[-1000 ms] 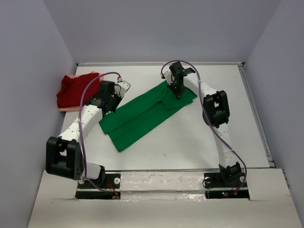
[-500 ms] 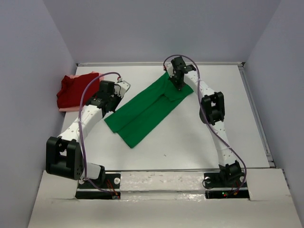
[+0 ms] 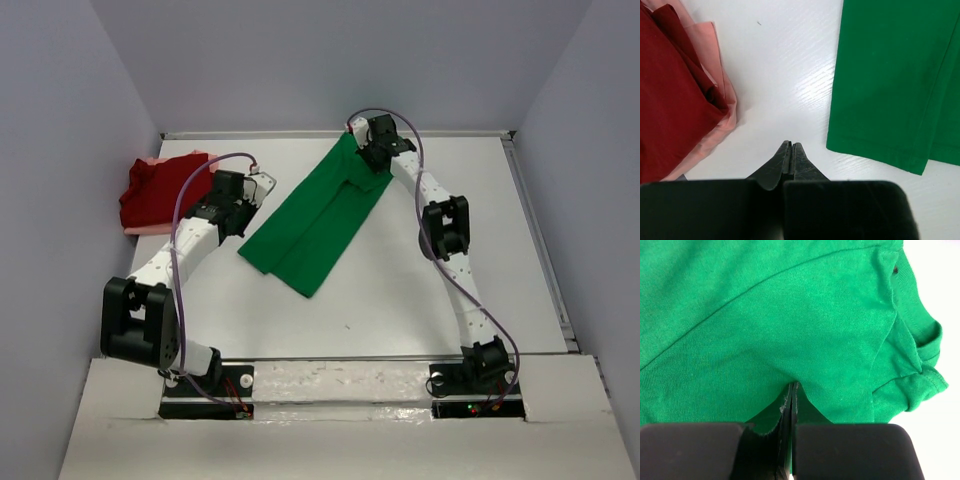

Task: Fold and stack the t-shirts
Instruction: Rotate the rectangle-folded T-shirt at the center of the board.

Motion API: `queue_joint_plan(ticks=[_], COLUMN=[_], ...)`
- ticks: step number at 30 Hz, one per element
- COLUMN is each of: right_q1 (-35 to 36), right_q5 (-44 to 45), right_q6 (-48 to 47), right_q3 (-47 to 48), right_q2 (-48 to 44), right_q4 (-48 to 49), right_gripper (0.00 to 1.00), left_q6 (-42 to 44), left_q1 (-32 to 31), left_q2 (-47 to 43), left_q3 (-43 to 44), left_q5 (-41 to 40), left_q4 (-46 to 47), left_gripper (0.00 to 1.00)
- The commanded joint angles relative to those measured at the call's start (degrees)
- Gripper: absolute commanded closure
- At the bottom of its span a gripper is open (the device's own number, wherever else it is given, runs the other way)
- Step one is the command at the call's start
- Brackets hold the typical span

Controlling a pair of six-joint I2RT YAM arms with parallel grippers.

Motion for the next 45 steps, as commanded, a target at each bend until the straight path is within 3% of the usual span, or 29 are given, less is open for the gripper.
queue_joint_plan(ticks=[1, 10, 15, 20, 25, 26, 31, 33, 35, 40, 45], right_q1=[-0.3, -0.3, -0.3, -0.9, -0.9, -0.9, -0.9, -0.4, 1.1, 4.2, 5.5], right_q5=[-3.0, -10.8, -1.8, 8.3, 11.6, 10.6, -10.6, -19.4, -22.1, -25.8, -33.0], right_q6=[-3.6, -4.9, -6.6, -6.9, -6.3, -5.6, -1.1, 0.9, 3.3, 2.6, 3.7], right_q3=[2.6, 9.7, 8.9, -7.9, -23.4, -25.3, -35.3, -33.7, -35.3, -51.9, -49.4], right_q2=[2.9, 7.2, 6.0, -8.6, -24.4, -27.4, -47.8, -49.7, -51.3, -56.6, -49.9], right_q4=[6.2, 7.3, 11.6, 15.2, 16.4, 16.4, 9.4, 2.9, -3.0, -1.6, -12.1], right_gripper=[1.0, 1.0, 1.0, 1.0, 1.0, 1.0, 1.0, 1.0, 1.0, 1.0, 1.0], left_q6=[-0.6, -1.0, -1.0, -1.1, -0.8, -0.7, 0.8, 1.5, 2.4, 3.8, 3.3], left_q1=[-0.2, -0.2, 0.0, -0.1, -0.1, -0.1, -0.1, -0.1, -0.1, 0.1, 0.8], left_q2=[-0.8, -2.4, -2.6, -2.2, -3.9, -4.3, -6.8, -7.0, -6.8, -2.9, 2.5], left_q3=[1.3, 1.4, 0.8, 2.0, 3.5, 3.7, 3.8, 3.3, 1.5, -2.0, -0.7], left_q5=[-1.1, -2.7, -3.6, -1.3, 2.3, 4.1, 8.9, 10.7, 12.0, 14.4, 17.4], left_q4=[0.5, -1.2, -0.8, -1.0, -1.1, -1.4, -0.7, -0.1, 0.8, 5.7, 9.3], left_gripper=[1.0, 1.0, 1.0, 1.0, 1.0, 1.0, 1.0, 1.0, 1.0, 1.0, 1.0])
